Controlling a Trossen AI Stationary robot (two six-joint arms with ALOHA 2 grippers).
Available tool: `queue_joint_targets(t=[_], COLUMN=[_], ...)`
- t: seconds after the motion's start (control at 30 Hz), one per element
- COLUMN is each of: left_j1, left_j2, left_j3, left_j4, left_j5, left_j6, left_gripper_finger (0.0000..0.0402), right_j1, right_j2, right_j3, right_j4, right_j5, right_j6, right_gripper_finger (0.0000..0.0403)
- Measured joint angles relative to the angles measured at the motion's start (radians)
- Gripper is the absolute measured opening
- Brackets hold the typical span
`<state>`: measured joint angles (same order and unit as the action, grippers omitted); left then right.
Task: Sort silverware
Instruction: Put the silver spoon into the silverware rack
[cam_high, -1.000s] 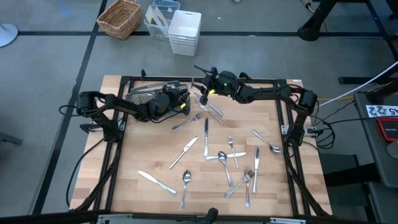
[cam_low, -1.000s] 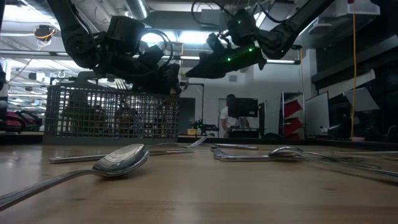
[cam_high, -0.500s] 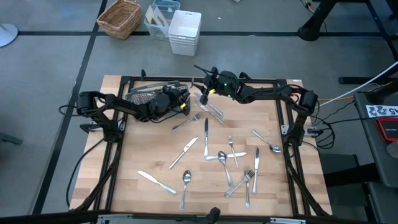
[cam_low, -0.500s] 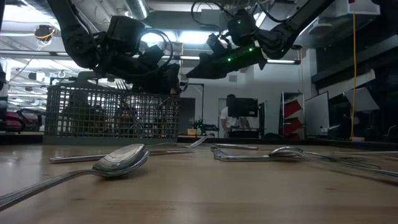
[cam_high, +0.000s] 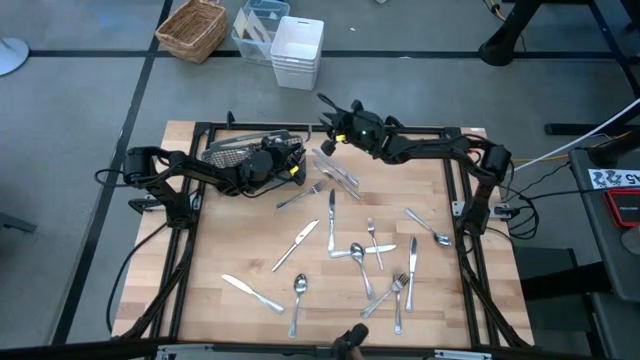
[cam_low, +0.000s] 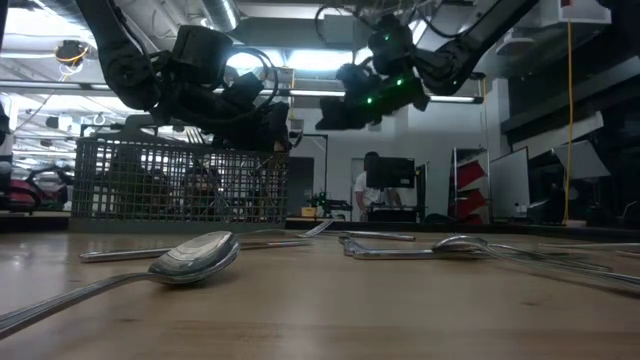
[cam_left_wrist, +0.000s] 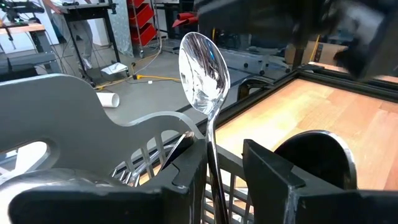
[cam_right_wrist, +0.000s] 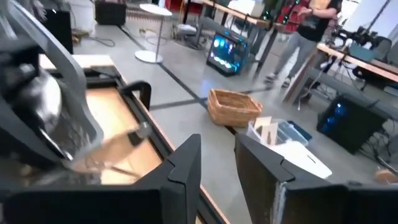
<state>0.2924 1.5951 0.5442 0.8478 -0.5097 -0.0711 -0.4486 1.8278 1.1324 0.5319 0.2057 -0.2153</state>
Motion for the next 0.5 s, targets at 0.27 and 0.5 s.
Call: queue_joint_targets(t=[0.27,0.5], left_j1=[0.0,0.0], left_j2=[0.0,0.0], left_j3=[0.0,0.0], left_j4=[0.0,0.001], left_j5=[0.0,0.0], left_j6=[0.0,0.0], left_gripper_finger=[0.0095,0.0095], right_j1=[-0.025,-0.022], right_j2=[0.085,0.101], right_j3=[0.0,0.0], right_j4=[0.117,0.15], right_j5=[-0.025,-0.144], right_j6=[0.038,0.081], right_gripper_finger=[0.0101,0.0101])
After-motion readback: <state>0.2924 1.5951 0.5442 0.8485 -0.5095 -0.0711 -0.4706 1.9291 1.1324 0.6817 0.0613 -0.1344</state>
